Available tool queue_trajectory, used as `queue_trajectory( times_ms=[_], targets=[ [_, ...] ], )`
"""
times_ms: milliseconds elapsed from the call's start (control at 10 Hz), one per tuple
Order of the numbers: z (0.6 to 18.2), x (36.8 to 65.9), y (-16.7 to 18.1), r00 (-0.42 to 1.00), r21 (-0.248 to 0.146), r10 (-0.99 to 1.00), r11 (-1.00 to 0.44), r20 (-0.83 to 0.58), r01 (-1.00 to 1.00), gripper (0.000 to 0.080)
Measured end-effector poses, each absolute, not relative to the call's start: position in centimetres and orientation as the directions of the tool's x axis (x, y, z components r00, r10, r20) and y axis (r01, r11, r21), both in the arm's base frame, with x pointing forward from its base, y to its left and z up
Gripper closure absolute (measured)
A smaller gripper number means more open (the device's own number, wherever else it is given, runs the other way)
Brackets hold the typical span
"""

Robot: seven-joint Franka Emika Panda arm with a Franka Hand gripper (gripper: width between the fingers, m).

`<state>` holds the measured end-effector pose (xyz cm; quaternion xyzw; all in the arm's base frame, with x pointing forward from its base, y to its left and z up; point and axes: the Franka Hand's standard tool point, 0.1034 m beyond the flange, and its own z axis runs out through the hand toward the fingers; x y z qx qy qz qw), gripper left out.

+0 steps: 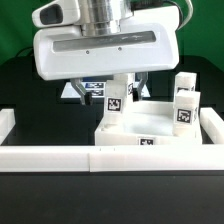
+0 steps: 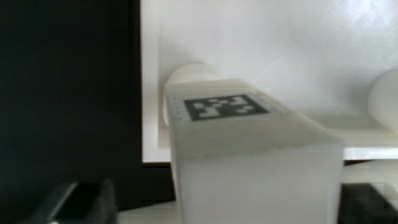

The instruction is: Assemble square table

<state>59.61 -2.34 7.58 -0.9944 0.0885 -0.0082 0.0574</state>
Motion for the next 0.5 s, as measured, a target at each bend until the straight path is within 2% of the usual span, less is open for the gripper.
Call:
queue_trajectory(
  times_ms=[200, 500],
  targets=[
    [7.58, 59.61, -2.32, 0.978, -0.116, -0.208, -0.972, 0.003, -0.206, 0.0515],
    [7.4, 59.6, -1.98, 0.885, -0.118, -0.464, -0.878, -0.032, -0.464, 0.0511]
  ],
)
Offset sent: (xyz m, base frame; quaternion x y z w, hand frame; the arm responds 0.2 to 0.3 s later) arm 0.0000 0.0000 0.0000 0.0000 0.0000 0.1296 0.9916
